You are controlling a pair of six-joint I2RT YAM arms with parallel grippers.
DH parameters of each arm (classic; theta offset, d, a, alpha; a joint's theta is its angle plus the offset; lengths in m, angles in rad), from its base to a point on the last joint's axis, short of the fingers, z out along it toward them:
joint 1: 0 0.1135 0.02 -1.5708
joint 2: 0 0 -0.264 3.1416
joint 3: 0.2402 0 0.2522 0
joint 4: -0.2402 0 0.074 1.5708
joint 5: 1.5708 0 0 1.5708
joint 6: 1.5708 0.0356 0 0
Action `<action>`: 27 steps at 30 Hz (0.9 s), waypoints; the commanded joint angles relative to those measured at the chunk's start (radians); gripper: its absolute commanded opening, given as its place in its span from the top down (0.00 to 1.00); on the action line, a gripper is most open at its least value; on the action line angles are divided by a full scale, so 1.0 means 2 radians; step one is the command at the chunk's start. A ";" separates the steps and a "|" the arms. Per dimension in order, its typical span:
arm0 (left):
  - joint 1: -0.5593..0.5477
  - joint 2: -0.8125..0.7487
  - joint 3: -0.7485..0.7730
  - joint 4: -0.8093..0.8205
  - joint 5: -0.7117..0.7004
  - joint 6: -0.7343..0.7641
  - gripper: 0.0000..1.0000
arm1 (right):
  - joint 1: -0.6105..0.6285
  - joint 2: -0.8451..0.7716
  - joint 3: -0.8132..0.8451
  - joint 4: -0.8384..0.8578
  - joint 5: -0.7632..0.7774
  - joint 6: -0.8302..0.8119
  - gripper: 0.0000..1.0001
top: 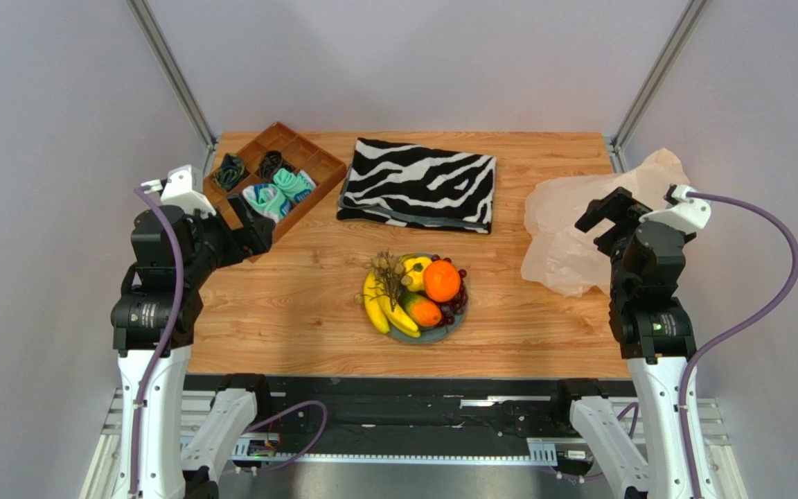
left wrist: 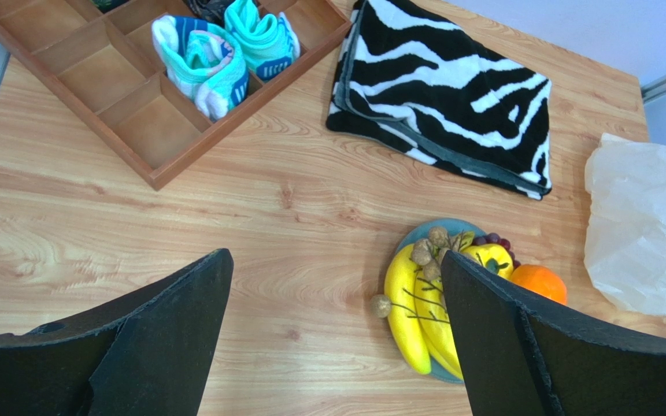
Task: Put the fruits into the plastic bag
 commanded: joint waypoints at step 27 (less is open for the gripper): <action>-0.040 -0.010 -0.033 0.095 0.083 0.002 0.05 | -0.001 0.108 0.066 -0.196 -0.072 0.138 0.05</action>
